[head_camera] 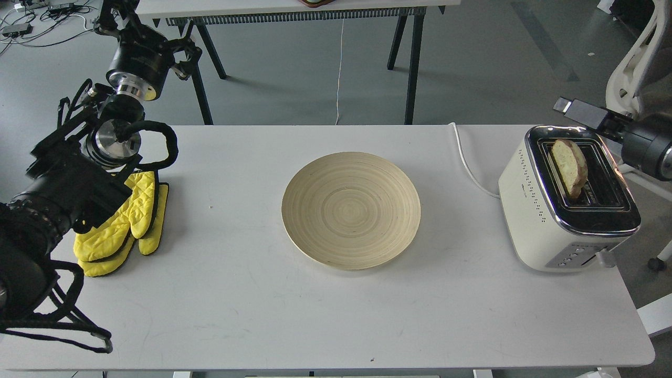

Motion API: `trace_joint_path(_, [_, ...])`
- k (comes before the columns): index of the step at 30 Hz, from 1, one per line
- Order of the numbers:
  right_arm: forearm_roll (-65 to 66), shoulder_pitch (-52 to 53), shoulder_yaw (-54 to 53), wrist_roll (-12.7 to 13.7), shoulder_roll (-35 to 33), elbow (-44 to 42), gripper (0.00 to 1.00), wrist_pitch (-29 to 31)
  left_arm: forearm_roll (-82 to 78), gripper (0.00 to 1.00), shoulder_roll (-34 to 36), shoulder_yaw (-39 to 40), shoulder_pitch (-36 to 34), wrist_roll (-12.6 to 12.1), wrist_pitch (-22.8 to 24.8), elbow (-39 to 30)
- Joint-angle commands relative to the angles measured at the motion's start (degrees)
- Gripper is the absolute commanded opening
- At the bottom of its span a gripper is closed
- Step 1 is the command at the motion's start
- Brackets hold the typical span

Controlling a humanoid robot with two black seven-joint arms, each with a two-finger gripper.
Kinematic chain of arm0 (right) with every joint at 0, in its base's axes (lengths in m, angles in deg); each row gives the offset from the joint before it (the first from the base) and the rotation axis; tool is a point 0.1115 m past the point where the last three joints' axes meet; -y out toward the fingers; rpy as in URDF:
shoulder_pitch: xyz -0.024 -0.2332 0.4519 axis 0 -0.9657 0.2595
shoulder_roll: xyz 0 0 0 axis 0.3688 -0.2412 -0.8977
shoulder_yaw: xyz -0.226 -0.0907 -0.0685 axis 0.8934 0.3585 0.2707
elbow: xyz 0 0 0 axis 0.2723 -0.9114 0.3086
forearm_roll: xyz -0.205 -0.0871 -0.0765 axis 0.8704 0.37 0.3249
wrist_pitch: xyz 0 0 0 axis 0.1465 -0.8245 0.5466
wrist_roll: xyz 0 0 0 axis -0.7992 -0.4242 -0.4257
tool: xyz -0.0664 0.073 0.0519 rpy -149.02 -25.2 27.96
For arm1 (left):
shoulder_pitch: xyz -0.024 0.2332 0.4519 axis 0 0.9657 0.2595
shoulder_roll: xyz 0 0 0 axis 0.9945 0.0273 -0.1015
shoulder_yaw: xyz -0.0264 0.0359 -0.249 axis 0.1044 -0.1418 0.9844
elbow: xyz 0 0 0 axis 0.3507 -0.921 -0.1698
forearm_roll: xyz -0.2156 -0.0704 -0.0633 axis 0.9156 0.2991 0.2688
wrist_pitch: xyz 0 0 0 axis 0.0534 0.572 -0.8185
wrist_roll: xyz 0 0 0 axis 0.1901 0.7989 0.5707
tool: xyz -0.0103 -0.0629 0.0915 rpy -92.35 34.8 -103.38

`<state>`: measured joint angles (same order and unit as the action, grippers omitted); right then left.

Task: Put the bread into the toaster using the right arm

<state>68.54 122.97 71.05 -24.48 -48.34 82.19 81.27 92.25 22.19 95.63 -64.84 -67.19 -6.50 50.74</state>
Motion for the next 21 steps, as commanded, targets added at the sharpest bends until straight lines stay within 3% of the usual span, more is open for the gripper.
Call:
trace_joint_path(1, [-9.27, 0.06, -5.22, -0.19, 5.28, -1.59, 1.0, 0.03, 0.0, 1.0, 0.0, 0.01, 0.0, -0.07, 0.0, -0.01])
trace_joint_path(4, [-17.97, 0.15, -8.21, -2.81, 9.77, -4.22, 1.0, 0.29, 0.0, 1.0, 0.0, 0.01, 0.0, -0.07, 0.0, -0.01])
trace_joint_path(7, [-25.89, 0.06, -10.06, -11.07, 15.13, -8.7, 1.0, 0.56, 0.0, 1.0, 0.0, -0.08, 0.0, -0.07, 0.0, 0.08])
trace_joint_path(9, [-28.71, 0.15, -11.73, -13.54, 19.69, -12.65, 1.0, 2.04, 0.0, 1.0, 0.0, -0.08, 0.0, -0.07, 0.0, -0.01])
trace_joint_path(14, [-35.11, -1.08, -19.46, -13.64, 31.21, -23.46, 1.0, 9.33, 0.0, 1.0, 0.0, 0.01, 0.0, 0.02, 0.0, 0.08])
trace_joint_path(21, [-46.63, -1.96, -28.07, -13.38, 42.37, -41.47, 1.0, 19.35, 0.0, 1.0, 0.0, 0.1, 0.0, -0.07, 0.0, 0.08])
